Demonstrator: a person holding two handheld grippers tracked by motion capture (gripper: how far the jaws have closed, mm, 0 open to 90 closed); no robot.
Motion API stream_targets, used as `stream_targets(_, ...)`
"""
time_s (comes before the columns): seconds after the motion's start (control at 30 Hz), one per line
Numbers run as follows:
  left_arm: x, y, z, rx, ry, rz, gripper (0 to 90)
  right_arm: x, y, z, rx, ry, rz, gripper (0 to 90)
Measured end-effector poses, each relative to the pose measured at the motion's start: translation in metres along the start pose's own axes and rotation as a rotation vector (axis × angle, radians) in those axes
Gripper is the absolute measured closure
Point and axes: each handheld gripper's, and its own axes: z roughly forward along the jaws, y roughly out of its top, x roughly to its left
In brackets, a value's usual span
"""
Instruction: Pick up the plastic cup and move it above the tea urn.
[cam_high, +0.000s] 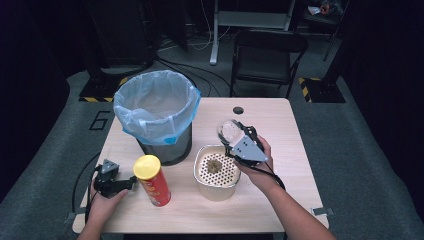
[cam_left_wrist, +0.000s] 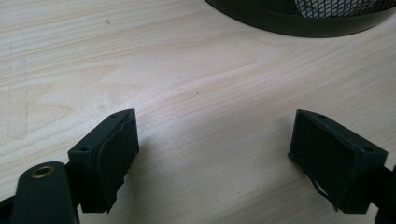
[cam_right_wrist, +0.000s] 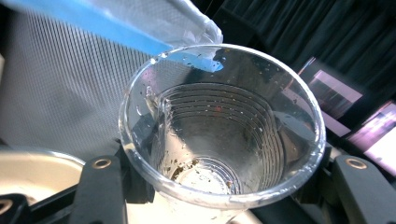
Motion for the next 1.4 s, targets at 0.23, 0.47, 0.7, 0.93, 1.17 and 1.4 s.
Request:
stream_targets(0.23, 0.0, 0.0, 0.0, 0.0, 0.0, 0.0, 15.2, -0.017, 0.002, 0.0, 0.065, 0.179, 0.388, 37.5)
stream_targets(0.47, 0.0, 0.0, 0.0, 0.0, 0.0, 0.001, 15.2, -0.023, 0.007, 0.001, 0.104, 0.265, 0.476, 37.3)
stream_targets(0.7, 0.0, 0.0, 0.0, 0.003, -0.002, 0.013, 13.6, -0.024, 0.016, 0.001, 0.13, 0.304, 0.521, 37.3)
stream_targets(0.93, -0.001, 0.0, 0.0, 0.002, -0.005, 0.005, 13.6, -0.026, 0.025, -0.001, 0.148, 0.317, 0.525, 37.3)
stream_targets(1.17, 0.0, 0.0, -0.001, 0.013, -0.008, 0.005, 13.6, -0.039, 0.05, -0.001, 0.136, 0.321, 0.524, 37.4)
stream_targets(1.4, 0.0, 0.0, -0.001, 0.01, -0.008, 0.006, 13.6, -0.057, 0.093, 0.005, 0.114, 0.33, 0.494, 37.5)
